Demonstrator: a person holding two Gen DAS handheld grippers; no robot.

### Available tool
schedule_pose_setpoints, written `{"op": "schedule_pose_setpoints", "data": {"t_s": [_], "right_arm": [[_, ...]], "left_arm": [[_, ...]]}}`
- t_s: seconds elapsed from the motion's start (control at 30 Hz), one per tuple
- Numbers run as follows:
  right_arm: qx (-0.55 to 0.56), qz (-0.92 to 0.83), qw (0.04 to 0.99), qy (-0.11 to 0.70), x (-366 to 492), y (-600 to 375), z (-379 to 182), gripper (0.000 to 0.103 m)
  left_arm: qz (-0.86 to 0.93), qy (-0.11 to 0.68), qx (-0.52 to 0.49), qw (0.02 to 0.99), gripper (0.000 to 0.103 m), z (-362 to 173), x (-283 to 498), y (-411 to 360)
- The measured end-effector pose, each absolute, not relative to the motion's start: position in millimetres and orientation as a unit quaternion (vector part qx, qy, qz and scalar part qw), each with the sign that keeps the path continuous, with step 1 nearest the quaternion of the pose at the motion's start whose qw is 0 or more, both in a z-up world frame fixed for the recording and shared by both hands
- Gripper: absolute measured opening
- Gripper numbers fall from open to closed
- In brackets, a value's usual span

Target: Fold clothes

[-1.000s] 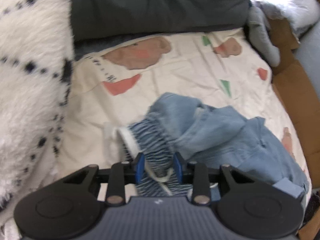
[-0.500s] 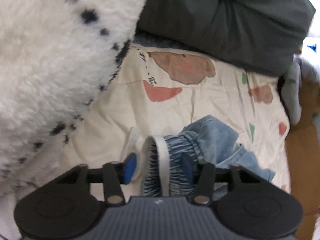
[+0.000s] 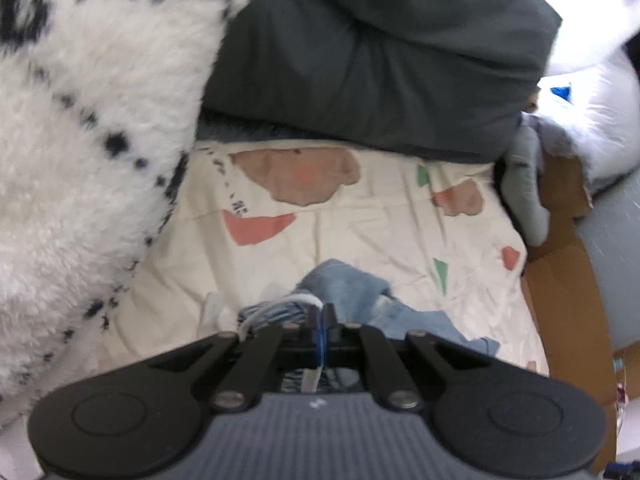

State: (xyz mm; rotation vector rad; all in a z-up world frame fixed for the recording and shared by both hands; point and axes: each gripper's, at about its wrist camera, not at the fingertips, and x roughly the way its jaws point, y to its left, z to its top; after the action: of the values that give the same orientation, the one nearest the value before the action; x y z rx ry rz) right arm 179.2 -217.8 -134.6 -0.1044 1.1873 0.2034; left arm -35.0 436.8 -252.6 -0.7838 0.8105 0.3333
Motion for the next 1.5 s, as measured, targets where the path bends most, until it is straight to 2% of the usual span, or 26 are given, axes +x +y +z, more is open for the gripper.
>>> {"op": "schedule_pose_setpoints", "data": {"t_s": [0.3, 0.9, 0.97, 1.03, 1.13, 1.2, 1.5], "right_arm": [[-0.038, 0.096, 0.827, 0.552, 180.2, -216.2, -126.6, 0.053], [-0.05, 0.093, 0.815, 0.57, 176.1, -217.0, -140.8, 0.053], [-0.05, 0.093, 0.815, 0.57, 176.0, -217.2, -141.3, 0.053], [-0.051, 0.092, 0.814, 0.571, 176.0, -217.3, -141.7, 0.053], [-0.052, 0.091, 0.814, 0.572, 176.1, -217.7, -142.3, 0.053], [-0.052, 0.09, 0.814, 0.572, 176.2, -218.4, -142.7, 0.053], [-0.051, 0.094, 0.817, 0.567, 177.1, -218.0, -143.5, 0.053]], "left_arm": [[0.061, 0.407, -0.328, 0.85, 0.0, -238.6, -1.2, 379.9], [-0.048, 0.494, -0.306, 0.812, 0.002, -285.1, 50.8, 280.0], [-0.055, 0.503, -0.307, 0.806, 0.009, -287.2, 52.6, 273.1], [-0.062, 0.512, -0.307, 0.8, 0.026, -288.1, 53.7, 266.6], [-0.069, 0.519, -0.297, 0.799, 0.044, -284.6, 52.9, 261.5], [-0.067, 0.521, -0.286, 0.801, 0.05, -280.7, 51.5, 262.0], [-0.017, 0.527, -0.276, 0.804, 0.052, -264.2, 22.5, 305.6]]}}
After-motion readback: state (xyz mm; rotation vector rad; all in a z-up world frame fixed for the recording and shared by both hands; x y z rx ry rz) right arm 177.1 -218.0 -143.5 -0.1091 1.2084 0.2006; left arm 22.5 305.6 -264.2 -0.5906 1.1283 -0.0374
